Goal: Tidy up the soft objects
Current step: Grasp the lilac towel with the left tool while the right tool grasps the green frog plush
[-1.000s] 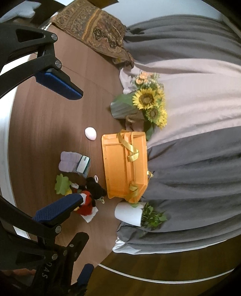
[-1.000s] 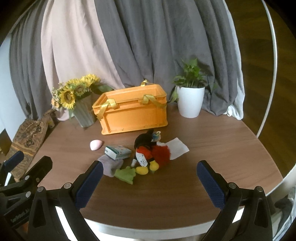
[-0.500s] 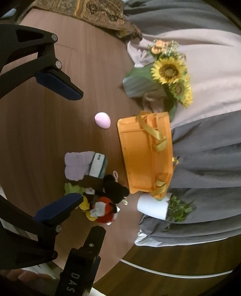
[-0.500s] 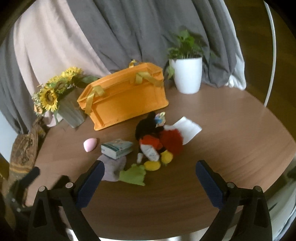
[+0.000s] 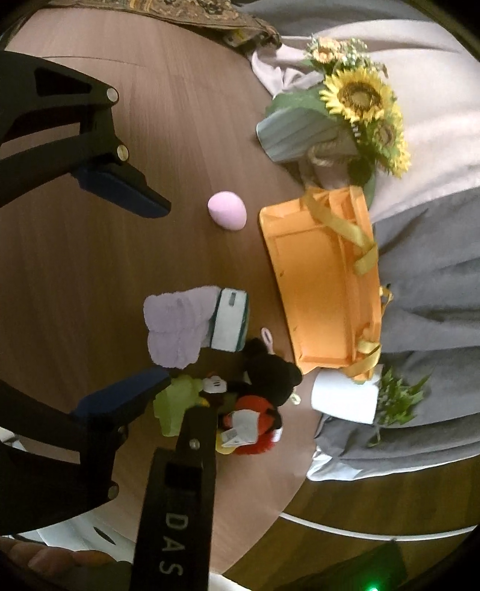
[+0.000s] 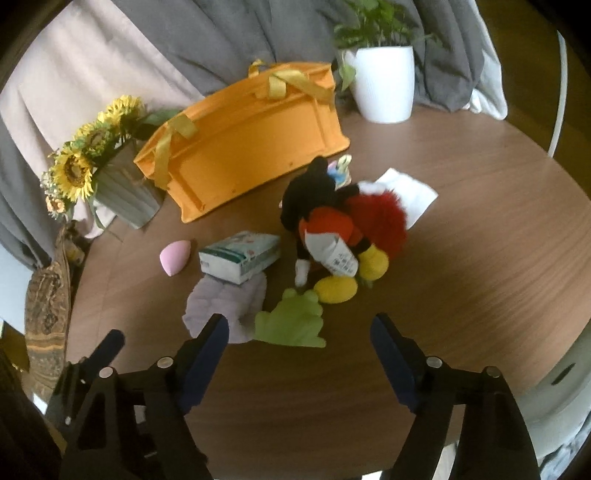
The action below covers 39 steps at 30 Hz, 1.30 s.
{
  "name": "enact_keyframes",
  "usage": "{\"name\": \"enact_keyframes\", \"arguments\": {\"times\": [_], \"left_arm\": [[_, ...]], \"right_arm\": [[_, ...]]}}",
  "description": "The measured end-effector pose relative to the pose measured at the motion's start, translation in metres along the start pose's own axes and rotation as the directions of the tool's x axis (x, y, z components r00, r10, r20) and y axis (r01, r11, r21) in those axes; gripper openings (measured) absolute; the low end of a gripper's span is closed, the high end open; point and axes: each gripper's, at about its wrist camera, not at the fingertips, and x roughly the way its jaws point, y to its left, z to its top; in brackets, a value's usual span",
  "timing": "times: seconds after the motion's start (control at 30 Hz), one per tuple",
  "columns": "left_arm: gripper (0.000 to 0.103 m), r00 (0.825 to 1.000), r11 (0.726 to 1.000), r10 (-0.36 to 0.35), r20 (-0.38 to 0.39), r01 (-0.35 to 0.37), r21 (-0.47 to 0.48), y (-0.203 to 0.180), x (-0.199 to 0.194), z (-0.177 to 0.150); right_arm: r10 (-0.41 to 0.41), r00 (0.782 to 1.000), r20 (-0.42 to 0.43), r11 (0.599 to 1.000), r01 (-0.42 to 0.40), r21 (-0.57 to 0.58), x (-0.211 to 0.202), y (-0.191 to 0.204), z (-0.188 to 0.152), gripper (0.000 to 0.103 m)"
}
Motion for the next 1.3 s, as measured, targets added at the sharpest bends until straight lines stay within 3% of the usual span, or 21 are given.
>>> {"name": "enact_keyframes", "arguments": {"times": [0.3,0.87,0.97,1.03,1.1,1.3], "left_arm": [[0.077,0.999,0.999,-0.041,-0.02,0.041,0.004,-0.004,0.02,0.0],[0.067,0.996,0.997,-0.072,-0.047,0.073,0.003,-0.007,0.043,0.002],[0.059,0.994,0.996,-0.087,-0.059,0.087,0.0,-0.008,0.047,0.002],[0.047,0.992,0.994,-0.109,-0.068,0.109,-0.001,-0.009,0.049,0.002],[0.045,0.989,0.992,-0.125,-0.075,0.125,-0.005,-0.009,0.05,0.001],[0.035,0.989,0.991,-0.129,-0.07,0.128,-0.026,-0.006,0.045,0.005]], "right_arm": [[0.027,0.996,-0.081,1.0,-0.027,0.001,0.03,0.004,0.0,0.074],[0.016,0.991,-0.134,1.0,-0.013,0.022,0.055,0.001,-0.001,0.069],[0.025,0.99,-0.139,0.999,-0.022,0.026,0.058,0.0,0.001,0.068],[0.038,0.989,-0.143,0.999,-0.034,0.026,0.06,0.001,0.002,0.061],[0.057,0.988,-0.145,0.998,-0.055,0.014,0.061,0.003,0.001,0.056],[0.058,0.988,-0.143,0.998,-0.057,0.01,0.059,0.005,0.0,0.056]]}}
